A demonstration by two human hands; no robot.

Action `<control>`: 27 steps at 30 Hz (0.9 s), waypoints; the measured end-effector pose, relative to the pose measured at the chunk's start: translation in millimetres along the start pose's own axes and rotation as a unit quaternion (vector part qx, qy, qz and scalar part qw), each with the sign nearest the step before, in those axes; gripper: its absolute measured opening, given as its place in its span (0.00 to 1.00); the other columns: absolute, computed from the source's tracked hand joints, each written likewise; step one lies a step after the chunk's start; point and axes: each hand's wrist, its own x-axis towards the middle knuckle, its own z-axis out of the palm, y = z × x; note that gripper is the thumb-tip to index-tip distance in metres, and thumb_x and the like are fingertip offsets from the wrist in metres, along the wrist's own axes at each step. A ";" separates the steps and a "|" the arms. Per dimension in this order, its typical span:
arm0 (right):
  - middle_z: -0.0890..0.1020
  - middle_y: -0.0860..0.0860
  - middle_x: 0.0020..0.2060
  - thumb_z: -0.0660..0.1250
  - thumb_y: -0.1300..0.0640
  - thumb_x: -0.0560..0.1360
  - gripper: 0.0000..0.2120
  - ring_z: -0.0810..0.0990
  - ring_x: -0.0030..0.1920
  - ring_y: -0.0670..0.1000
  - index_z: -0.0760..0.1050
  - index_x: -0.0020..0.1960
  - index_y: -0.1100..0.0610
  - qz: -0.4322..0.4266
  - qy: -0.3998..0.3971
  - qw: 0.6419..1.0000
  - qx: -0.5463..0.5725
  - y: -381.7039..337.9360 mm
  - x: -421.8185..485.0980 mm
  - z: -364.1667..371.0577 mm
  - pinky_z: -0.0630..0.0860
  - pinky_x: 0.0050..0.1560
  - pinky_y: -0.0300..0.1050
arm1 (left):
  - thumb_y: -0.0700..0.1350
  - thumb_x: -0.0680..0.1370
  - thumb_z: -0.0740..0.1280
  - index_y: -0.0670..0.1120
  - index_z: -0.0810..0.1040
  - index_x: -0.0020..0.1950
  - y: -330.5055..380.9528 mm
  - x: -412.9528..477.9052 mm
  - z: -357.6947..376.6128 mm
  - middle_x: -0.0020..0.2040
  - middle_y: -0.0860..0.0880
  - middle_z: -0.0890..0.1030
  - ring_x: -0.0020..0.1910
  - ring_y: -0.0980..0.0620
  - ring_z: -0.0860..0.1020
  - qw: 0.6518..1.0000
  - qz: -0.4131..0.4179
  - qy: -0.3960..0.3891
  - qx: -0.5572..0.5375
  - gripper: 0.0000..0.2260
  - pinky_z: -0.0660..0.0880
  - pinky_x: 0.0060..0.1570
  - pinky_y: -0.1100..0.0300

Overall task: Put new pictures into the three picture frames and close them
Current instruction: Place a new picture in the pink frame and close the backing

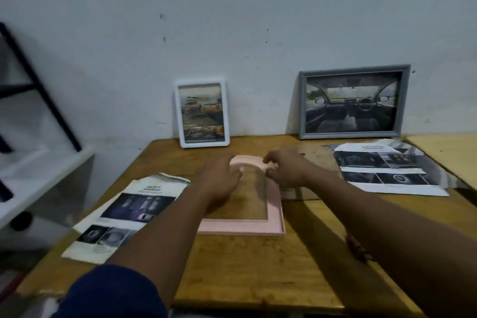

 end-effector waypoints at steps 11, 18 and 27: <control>0.73 0.51 0.68 0.65 0.47 0.77 0.23 0.71 0.66 0.56 0.69 0.71 0.47 -0.004 -0.027 0.993 -0.117 -50.7 8.5 38.1 0.67 0.67 0.61 | 0.58 0.84 0.60 0.56 0.65 0.79 -71.4 -37.9 -25.0 0.75 0.50 0.72 0.73 0.45 0.69 0.999 -0.006 0.026 0.018 0.23 0.67 0.68 0.49; 0.78 0.50 0.63 0.67 0.51 0.78 0.20 0.78 0.58 0.53 0.69 0.69 0.46 -0.087 -0.056 0.995 -0.012 -132.3 19.9 67.8 0.78 0.58 0.54 | 0.52 0.84 0.60 0.51 0.60 0.81 -119.2 -45.6 -51.8 0.79 0.45 0.67 0.76 0.43 0.66 0.995 -0.059 0.055 0.065 0.25 0.66 0.72 0.48; 0.61 0.54 0.78 0.62 0.47 0.79 0.30 0.59 0.77 0.56 0.56 0.78 0.50 -0.127 -0.107 0.982 -0.095 -177.8 21.6 120.3 0.55 0.74 0.65 | 0.57 0.83 0.60 0.46 0.66 0.79 -179.9 -76.6 -66.1 0.75 0.45 0.72 0.74 0.45 0.68 0.983 -0.101 0.110 0.107 0.27 0.67 0.71 0.48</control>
